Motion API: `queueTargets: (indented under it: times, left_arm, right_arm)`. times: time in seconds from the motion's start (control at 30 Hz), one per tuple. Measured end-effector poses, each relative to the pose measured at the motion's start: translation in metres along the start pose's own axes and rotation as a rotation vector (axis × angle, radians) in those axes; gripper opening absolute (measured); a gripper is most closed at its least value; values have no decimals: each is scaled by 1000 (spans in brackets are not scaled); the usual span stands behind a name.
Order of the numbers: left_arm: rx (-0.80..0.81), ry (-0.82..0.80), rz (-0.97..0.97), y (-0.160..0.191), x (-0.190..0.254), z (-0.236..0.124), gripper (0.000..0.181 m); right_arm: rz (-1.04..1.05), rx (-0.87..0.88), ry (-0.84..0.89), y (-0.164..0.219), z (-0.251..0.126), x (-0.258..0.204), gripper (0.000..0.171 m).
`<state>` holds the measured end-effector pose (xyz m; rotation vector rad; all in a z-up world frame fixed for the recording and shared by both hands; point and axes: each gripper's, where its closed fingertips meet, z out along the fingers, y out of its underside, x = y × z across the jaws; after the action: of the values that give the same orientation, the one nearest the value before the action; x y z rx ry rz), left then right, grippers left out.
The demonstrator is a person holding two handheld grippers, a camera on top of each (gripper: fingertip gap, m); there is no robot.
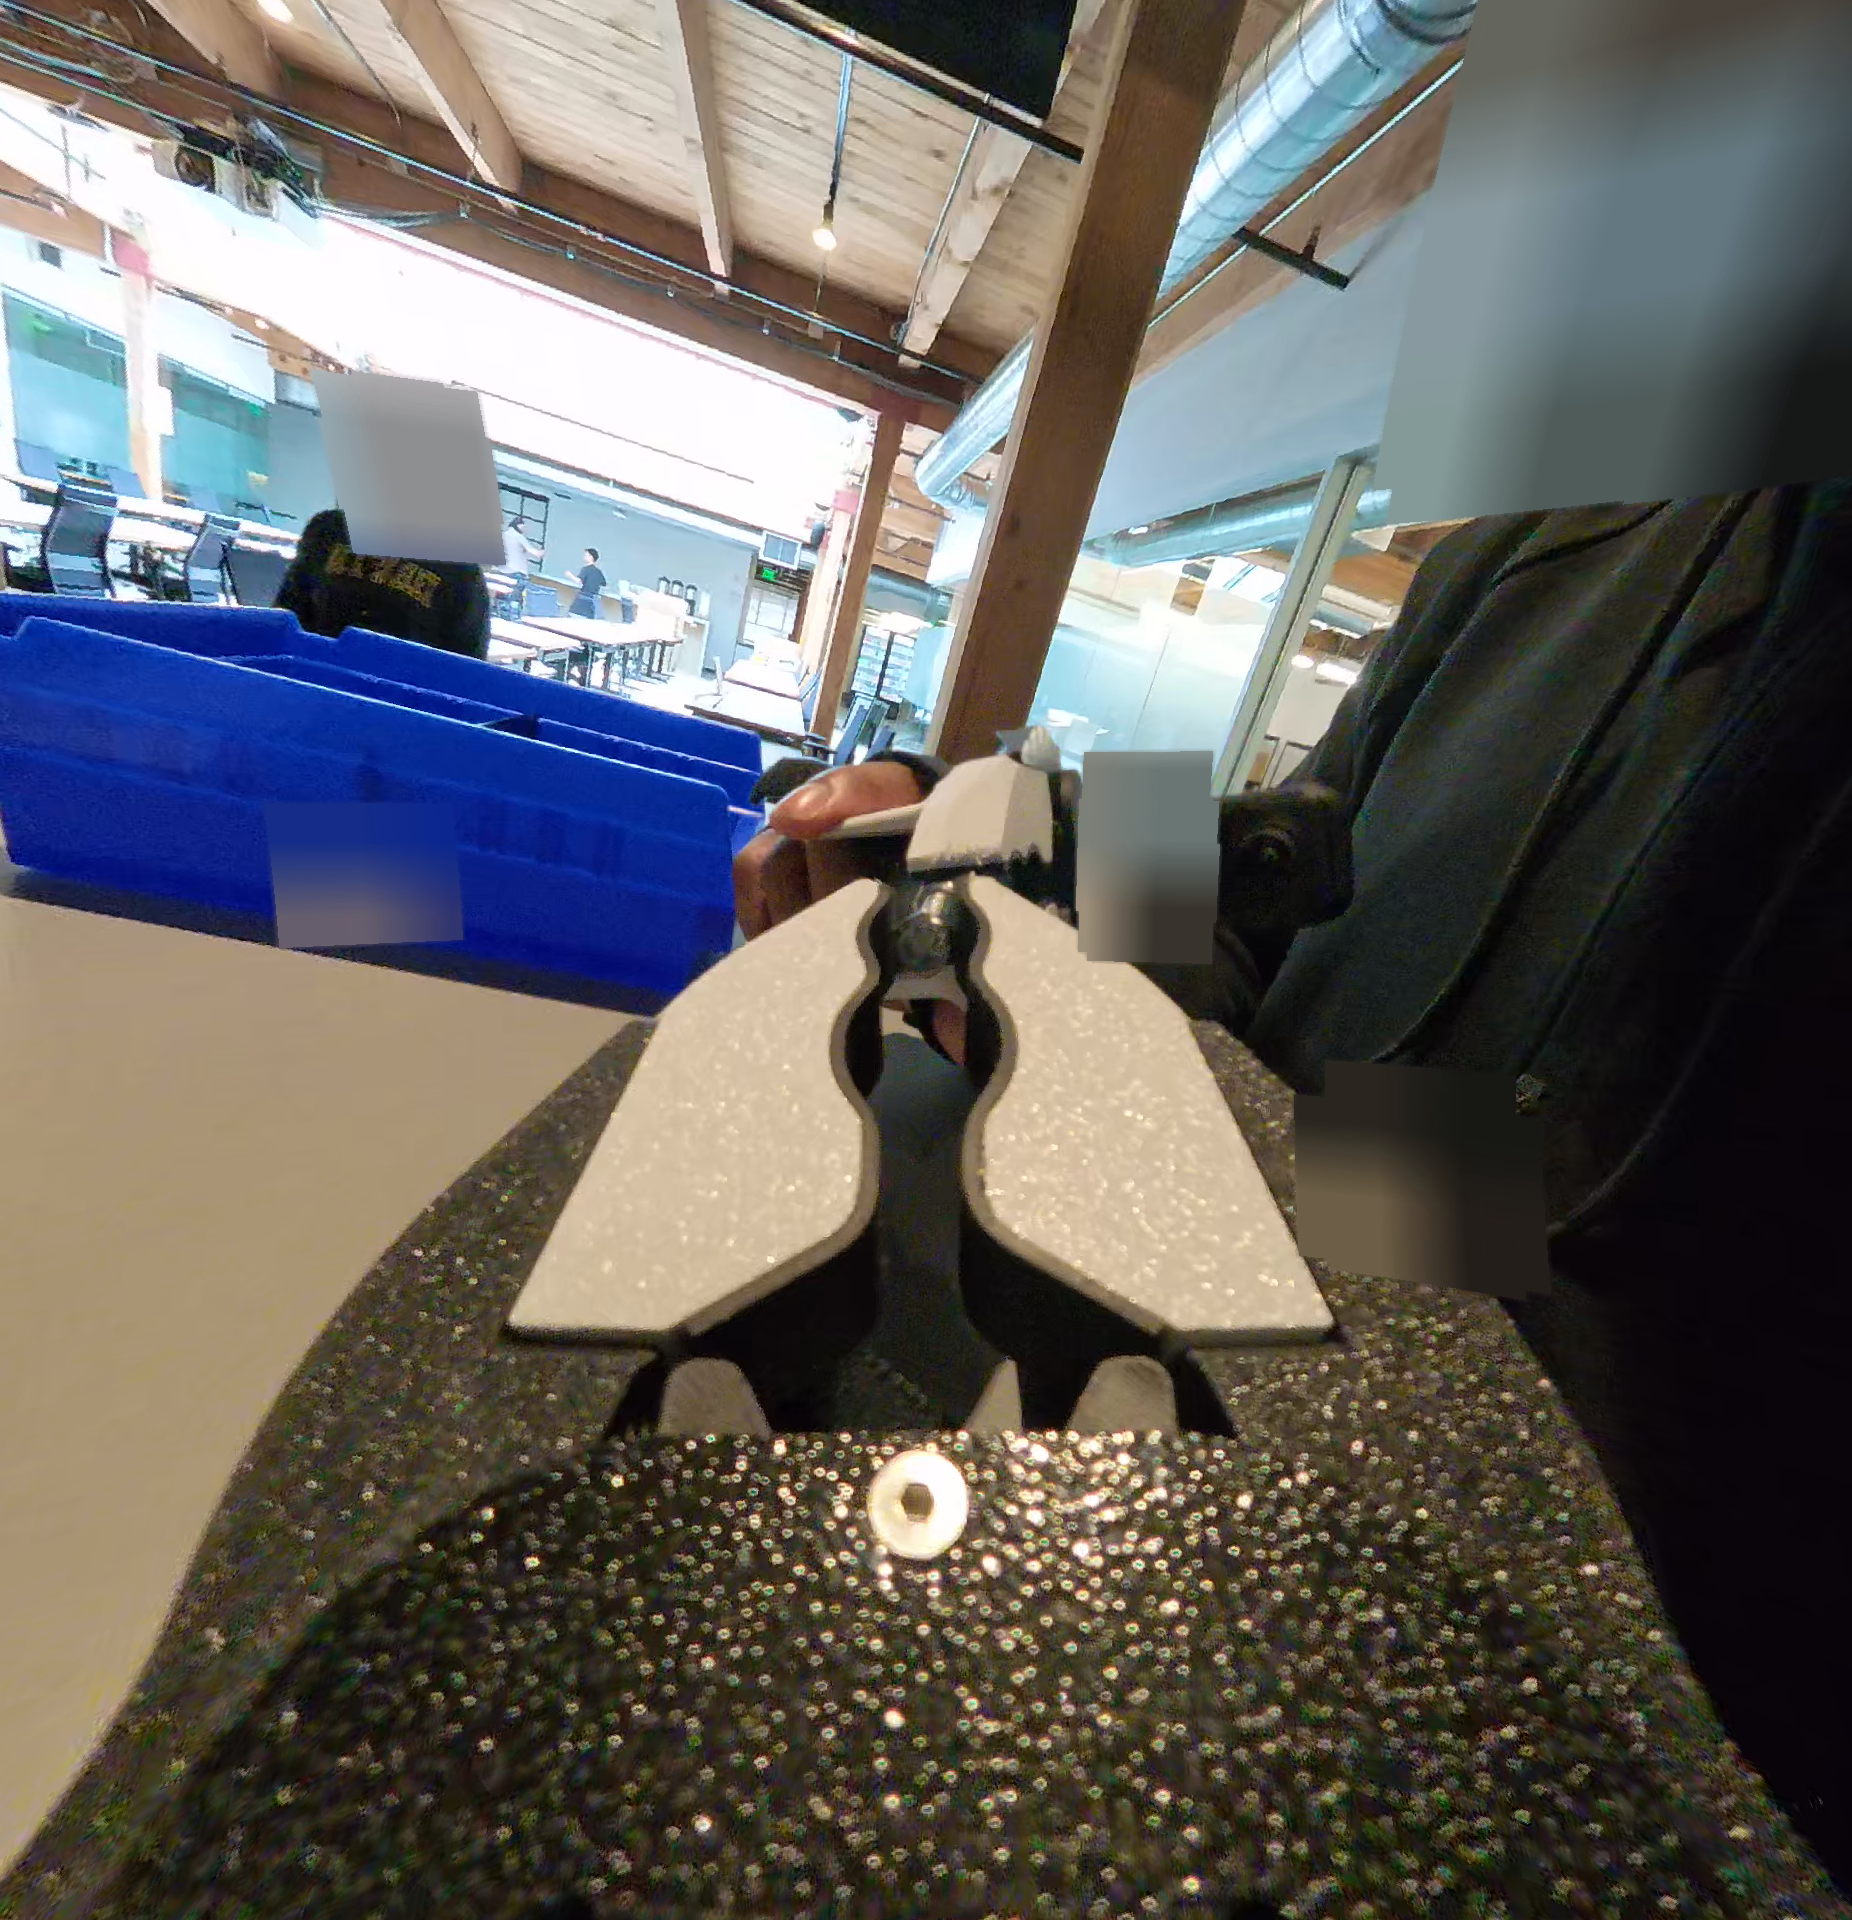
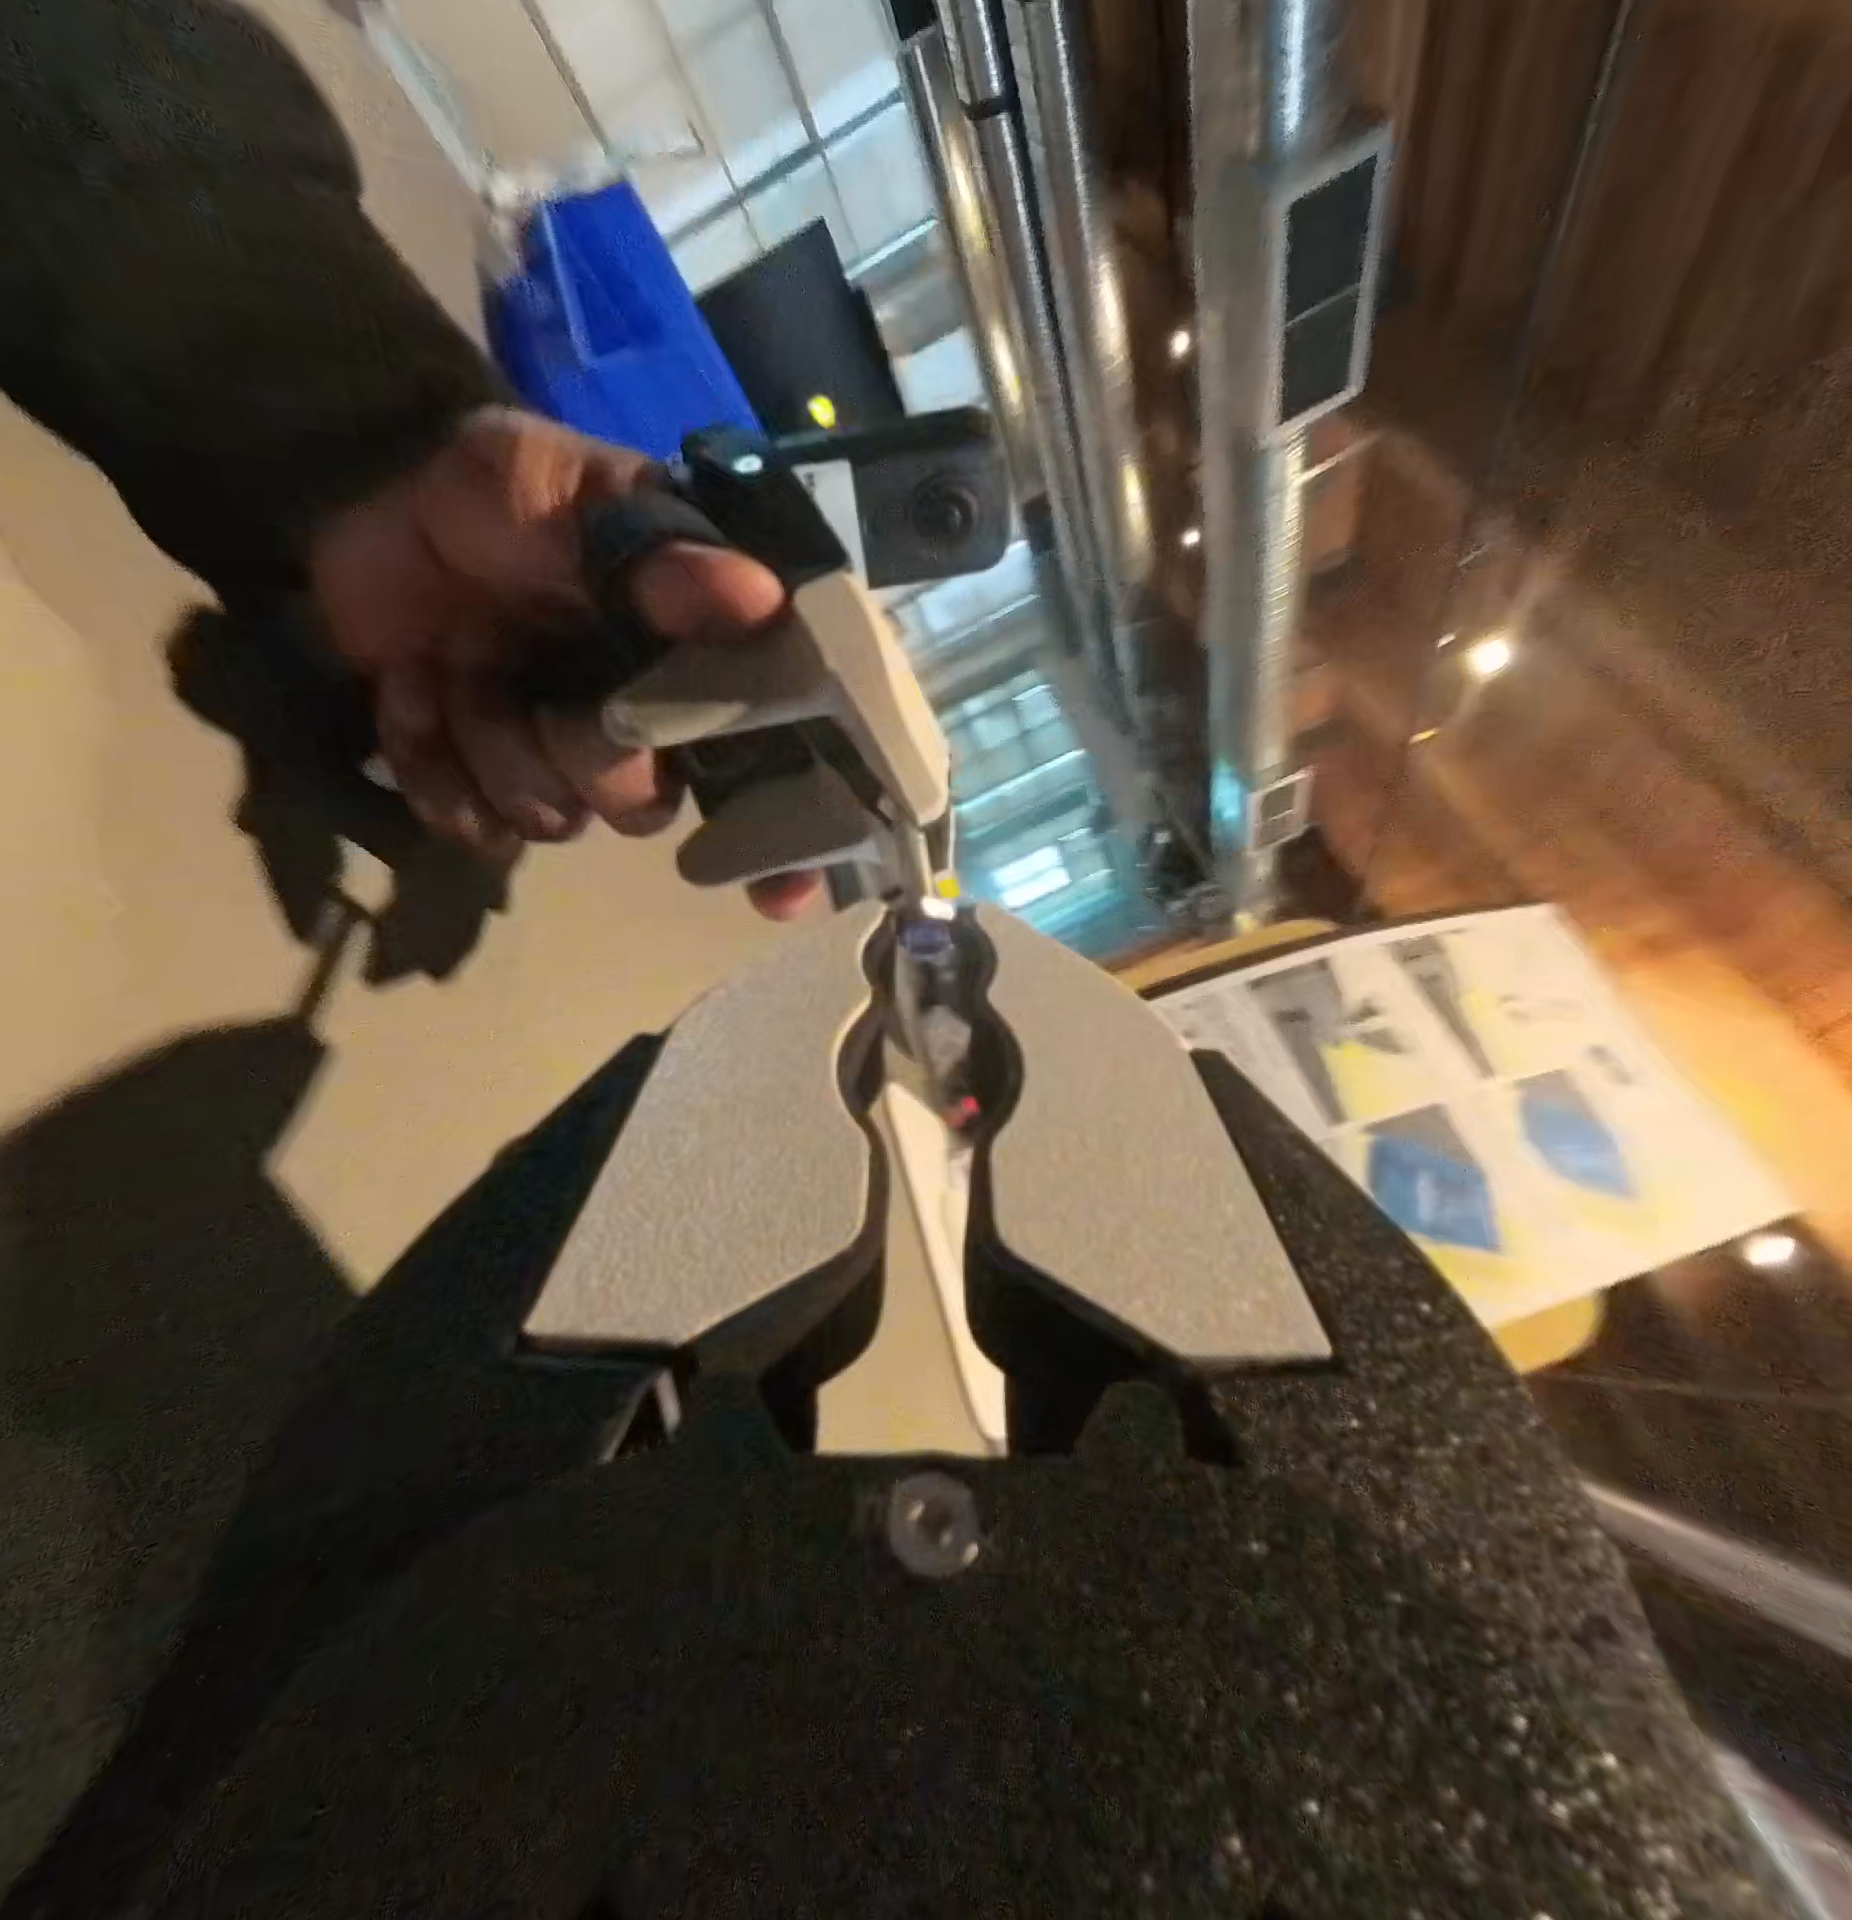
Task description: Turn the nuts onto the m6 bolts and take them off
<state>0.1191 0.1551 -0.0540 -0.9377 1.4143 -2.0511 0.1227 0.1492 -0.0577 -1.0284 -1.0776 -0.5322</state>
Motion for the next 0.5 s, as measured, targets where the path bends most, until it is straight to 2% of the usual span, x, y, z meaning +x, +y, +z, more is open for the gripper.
queueTargets:
  times: [0.03, 0.1, 0.2, 0.33, 0.5]
  left_arm:
    - [7, -1, -1, -1, 0, -1, 10]
    - [27, -9, 2, -4, -1, -3, 10]
    - [57, -22, 23, -9, -3, -5, 10]
    - [67, -44, 72, -13, -3, -6, 10]
    - [35, -61, 115, -9, -3, -4, 10]
  right_arm:
    - [-4, -6, 1, 0, 1, -1, 10]
    - [130, 5, -33, 0, 2, -1, 19]
    - [464, 31, -87, 1, 2, 7, 28]
    - [922, 91, -261, -3, 3, 5, 37]
    - [1188, 121, -336, -3, 5, 5, 36]
